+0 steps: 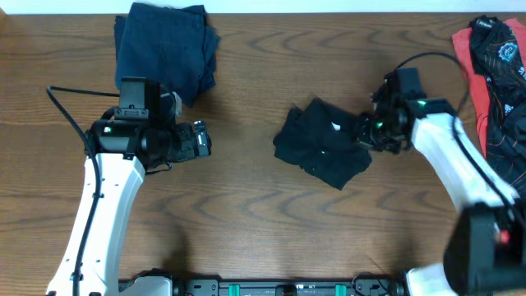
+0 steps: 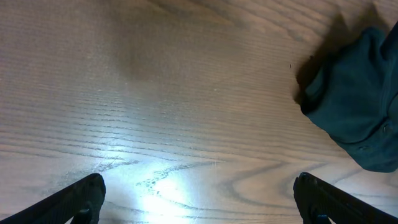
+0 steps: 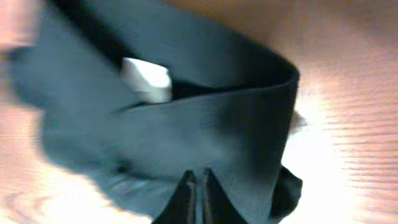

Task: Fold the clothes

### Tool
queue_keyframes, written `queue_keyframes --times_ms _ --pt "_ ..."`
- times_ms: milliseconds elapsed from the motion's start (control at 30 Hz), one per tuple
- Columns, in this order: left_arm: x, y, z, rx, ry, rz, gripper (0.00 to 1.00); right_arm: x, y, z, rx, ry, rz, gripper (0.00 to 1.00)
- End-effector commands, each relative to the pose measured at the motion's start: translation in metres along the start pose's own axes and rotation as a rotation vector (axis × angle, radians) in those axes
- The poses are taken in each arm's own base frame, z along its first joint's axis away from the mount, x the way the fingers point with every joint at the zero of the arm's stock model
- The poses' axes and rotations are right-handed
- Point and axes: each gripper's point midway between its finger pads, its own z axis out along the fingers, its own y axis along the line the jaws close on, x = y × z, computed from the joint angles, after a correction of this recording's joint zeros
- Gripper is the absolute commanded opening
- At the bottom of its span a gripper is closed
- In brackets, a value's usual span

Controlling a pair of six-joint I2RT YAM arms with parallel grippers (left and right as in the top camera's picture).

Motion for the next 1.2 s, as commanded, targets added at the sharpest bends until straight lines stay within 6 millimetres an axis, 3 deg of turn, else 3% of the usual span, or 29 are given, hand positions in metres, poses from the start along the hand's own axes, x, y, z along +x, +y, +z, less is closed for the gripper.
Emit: queue_keyframes --times_ms 0,100,267,500,667,800,1000,1167 --pt "0.003 0.004 0.003 -0.014 0.012 -0.013 0.98 -0.013 0.019 -0.041 -0.065 -0.134 -0.044 0.09" --pt "0.000 0.002 0.005 0.000 0.005 -0.010 0.98 -0.018 0.037 -0.059 -0.123 -0.202 -0.069 0.04" --pt "-0.002 -0.005 0.010 0.031 0.015 -0.004 0.98 -0.021 0.067 -0.054 -0.232 -0.204 -0.103 0.01" --pt "0.002 -0.001 0.025 0.016 0.070 -0.016 0.98 -0.017 0.135 -0.007 -0.544 -0.085 -0.254 0.01" --pt "0.005 0.002 0.032 0.008 0.101 -0.025 0.98 -0.020 0.162 0.028 -0.743 0.007 -0.223 0.01" --pt "0.005 0.002 0.033 0.008 0.102 -0.025 0.98 -0.020 0.160 0.070 -0.769 0.069 -0.147 0.01" --pt "0.005 0.002 0.033 0.008 0.103 -0.025 0.98 -0.012 0.132 0.128 -0.733 0.152 -0.051 0.01" --pt "0.005 0.002 0.033 0.008 0.102 -0.025 0.98 -0.021 0.107 0.145 -0.706 0.148 0.007 0.01"
